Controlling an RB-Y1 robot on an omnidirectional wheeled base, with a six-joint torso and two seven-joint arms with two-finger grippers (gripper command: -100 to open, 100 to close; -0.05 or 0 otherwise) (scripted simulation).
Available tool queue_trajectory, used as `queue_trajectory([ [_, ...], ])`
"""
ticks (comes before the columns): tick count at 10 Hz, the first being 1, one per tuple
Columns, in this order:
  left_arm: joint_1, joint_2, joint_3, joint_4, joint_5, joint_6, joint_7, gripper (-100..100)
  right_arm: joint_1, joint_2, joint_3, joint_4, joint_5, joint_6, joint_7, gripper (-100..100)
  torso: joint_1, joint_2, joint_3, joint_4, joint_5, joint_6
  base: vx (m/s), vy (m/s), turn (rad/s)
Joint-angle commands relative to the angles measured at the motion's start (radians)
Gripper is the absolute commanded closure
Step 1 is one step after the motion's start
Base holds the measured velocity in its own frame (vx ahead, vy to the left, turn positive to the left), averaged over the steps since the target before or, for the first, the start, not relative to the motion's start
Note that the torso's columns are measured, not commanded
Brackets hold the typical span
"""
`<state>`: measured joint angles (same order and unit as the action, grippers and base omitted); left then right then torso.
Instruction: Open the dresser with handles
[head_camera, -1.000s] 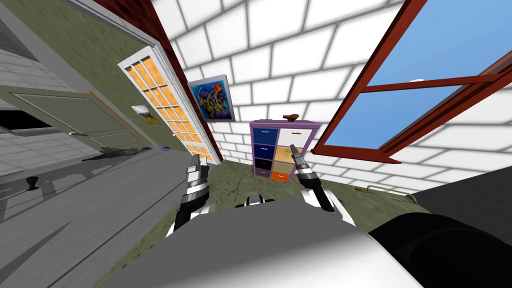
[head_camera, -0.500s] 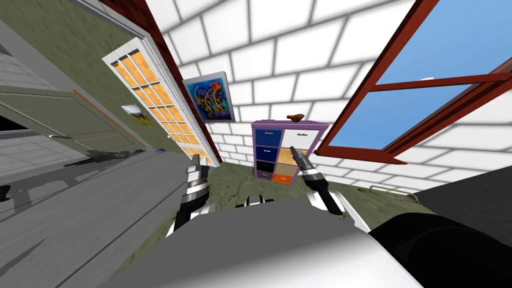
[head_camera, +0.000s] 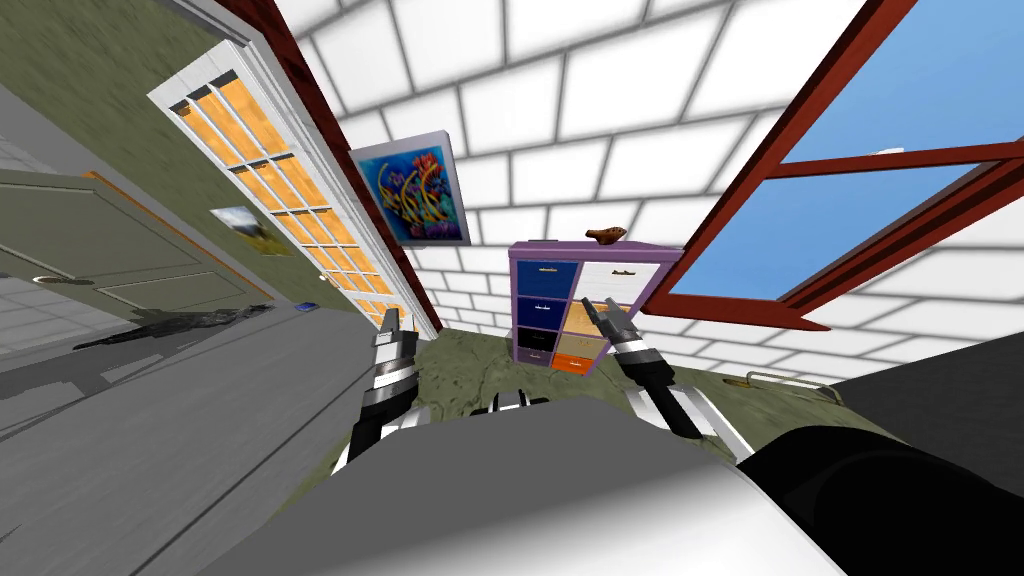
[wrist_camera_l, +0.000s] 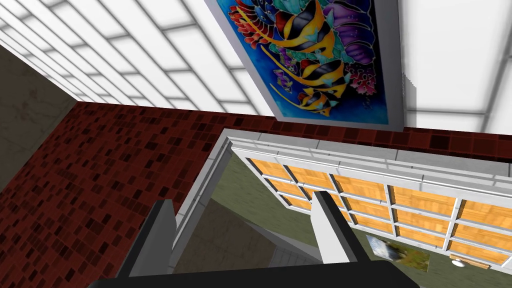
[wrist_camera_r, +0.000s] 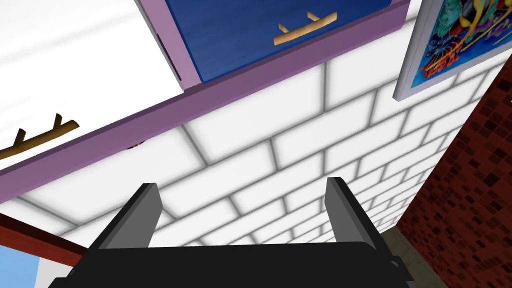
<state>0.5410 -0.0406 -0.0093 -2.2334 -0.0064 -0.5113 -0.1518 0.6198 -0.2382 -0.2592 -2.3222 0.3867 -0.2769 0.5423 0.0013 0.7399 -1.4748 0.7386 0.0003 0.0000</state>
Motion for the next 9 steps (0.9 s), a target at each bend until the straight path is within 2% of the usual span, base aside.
queue_trajectory([
  [1, 0.000, 0.000, 0.000, 0.000, 0.000, 0.000, 0.000, 0, 0.025, -0.023, -0.047, -0.013, 0.078, 0.028, 0.077, -100, 0.000, -0.001, -0.001, 0.000, 0.000, 0.000, 0.170, 0.109, -0.060],
  [4, 0.000, 0.000, 0.000, 0.000, 0.000, 0.000, 0.000, 0, 0.056, -0.050, -0.097, -0.024, 0.168, 0.059, 0.162, -100, -0.002, -0.002, -0.002, -0.001, -0.001, 0.000, 0.163, 0.103, -0.062],
  [5, 0.000, 0.000, 0.000, 0.000, 0.000, 0.000, 0.000, 0, 0.056, -0.050, -0.097, -0.024, 0.175, 0.059, 0.170, -100, -0.001, -0.001, -0.001, 0.000, 0.000, 0.000, 0.102, 0.078, -0.023],
  [9, 0.000, 0.000, 0.000, 0.000, 0.000, 0.000, 0.000, 0, 0.095, -0.098, -0.162, -0.032, 0.298, 0.101, 0.288, -100, 0.002, -0.004, -0.003, -0.001, 0.000, 0.000, 0.122, 0.103, -0.055],
])
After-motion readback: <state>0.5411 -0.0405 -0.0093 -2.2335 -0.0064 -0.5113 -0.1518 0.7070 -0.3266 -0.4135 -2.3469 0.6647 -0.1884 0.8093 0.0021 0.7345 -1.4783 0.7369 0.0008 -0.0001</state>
